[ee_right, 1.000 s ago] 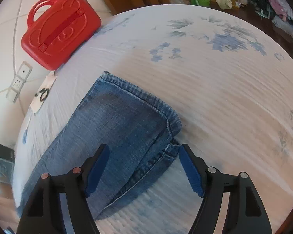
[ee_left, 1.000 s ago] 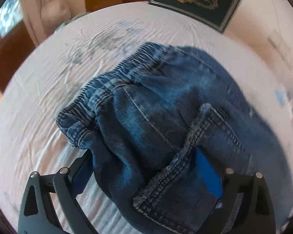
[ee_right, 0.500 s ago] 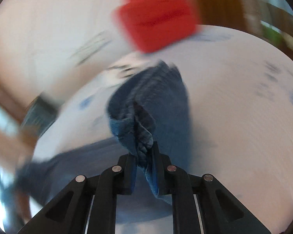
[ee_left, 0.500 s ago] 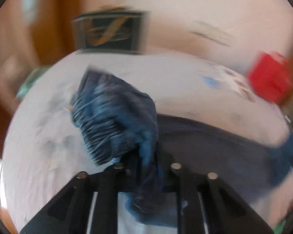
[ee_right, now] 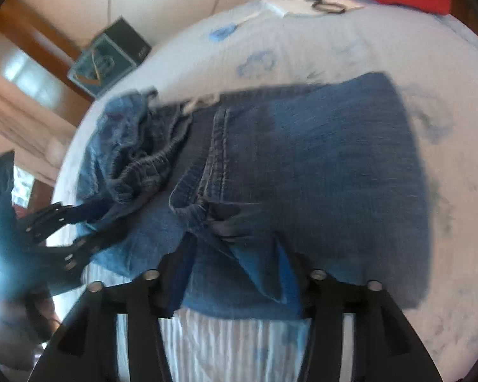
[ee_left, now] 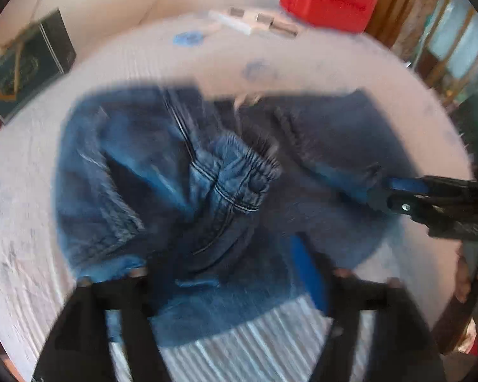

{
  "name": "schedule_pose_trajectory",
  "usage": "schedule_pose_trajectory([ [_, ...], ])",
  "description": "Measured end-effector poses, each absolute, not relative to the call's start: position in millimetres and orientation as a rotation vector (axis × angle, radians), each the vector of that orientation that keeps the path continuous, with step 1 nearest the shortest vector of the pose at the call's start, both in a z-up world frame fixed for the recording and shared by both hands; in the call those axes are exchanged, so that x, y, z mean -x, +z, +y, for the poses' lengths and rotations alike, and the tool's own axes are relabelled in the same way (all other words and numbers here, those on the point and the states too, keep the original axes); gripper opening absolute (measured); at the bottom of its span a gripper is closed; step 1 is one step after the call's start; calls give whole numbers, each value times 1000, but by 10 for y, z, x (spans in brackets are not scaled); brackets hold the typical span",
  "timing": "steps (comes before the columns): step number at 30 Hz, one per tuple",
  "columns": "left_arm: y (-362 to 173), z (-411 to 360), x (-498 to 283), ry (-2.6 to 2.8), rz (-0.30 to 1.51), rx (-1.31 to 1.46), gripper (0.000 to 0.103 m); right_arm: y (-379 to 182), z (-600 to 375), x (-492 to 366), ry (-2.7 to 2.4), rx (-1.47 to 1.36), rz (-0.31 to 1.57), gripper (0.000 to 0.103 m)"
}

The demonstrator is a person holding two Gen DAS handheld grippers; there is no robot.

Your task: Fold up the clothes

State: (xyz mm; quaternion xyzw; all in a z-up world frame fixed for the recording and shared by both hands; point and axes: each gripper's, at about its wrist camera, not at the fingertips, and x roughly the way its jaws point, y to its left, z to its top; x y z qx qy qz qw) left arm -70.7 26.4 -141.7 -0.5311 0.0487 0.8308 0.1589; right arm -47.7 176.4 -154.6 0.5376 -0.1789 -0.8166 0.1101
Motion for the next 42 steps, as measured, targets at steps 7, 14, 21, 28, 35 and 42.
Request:
schedule_pose_trajectory([
  [7, -799, -391, 716, 2588, 10, 1428, 90, -1228, 2065, 320, -2433, -1500, -712, 59],
  [14, -1401, -1089, 1145, 2706, -272, 1685, 90, -1071, 1410, 728, -2335, -1453, -600, 59],
  [21, -1565, -1340, 1137, 2670, -383, 1703, 90, -1193, 734, 1178, -2276, -1477, -451, 61],
  [28, -1565, -1441, 1203, 2659, -422, 1694, 90, -1602, 405, 1376, -2201, -1640, -339, 39],
  [35, -1273, -1129, 1302, 2625, -361, 1544, 90, -1362, 966, 743, -2136, -1690, -574, 17],
  [42, -2078, -507, 1560, 2583, 119, 1800, 98, -1490, 1354, 459, -2193, -1707, -675, 30],
])
